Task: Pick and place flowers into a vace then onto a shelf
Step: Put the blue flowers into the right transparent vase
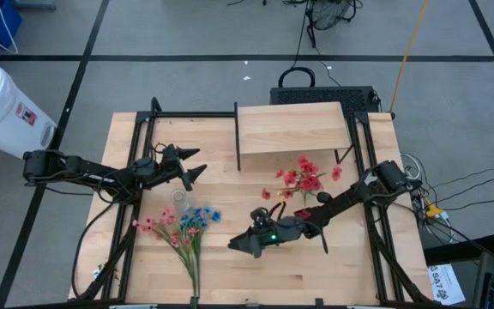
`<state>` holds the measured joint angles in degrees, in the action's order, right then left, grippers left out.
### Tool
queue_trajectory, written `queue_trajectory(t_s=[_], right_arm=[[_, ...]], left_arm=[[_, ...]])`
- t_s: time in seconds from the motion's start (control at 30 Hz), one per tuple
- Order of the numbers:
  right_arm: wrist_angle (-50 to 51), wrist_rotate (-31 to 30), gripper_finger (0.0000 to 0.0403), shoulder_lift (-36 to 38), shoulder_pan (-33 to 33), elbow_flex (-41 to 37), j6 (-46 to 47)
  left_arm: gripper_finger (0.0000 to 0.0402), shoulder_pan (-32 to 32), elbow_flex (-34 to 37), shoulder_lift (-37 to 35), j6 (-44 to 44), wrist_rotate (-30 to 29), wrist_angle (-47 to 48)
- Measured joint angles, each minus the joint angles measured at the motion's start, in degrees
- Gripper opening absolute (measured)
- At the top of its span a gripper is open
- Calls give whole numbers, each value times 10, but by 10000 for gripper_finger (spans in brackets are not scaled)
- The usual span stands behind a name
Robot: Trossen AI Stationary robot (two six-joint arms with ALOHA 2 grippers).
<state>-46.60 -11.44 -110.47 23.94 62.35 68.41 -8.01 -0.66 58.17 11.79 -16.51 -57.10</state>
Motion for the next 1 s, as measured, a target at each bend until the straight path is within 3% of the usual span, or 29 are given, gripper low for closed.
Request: queue_trajectory(t_s=[0.53, 0.7, 0.8, 1.0], right_arm=[[15, -36, 188, 2, 46, 1, 46], [34, -72, 187, 0, 59, 3, 45], [37, -78, 187, -23, 59, 30, 42], [37, -32, 187, -89, 45, 116, 33]], left_arm=[[365, 0, 0, 0, 0, 0, 0], [365, 0, 0, 0, 0, 0, 0], [365, 0, 0, 0, 0, 0, 0], [365, 0, 0, 0, 0, 0, 0]])
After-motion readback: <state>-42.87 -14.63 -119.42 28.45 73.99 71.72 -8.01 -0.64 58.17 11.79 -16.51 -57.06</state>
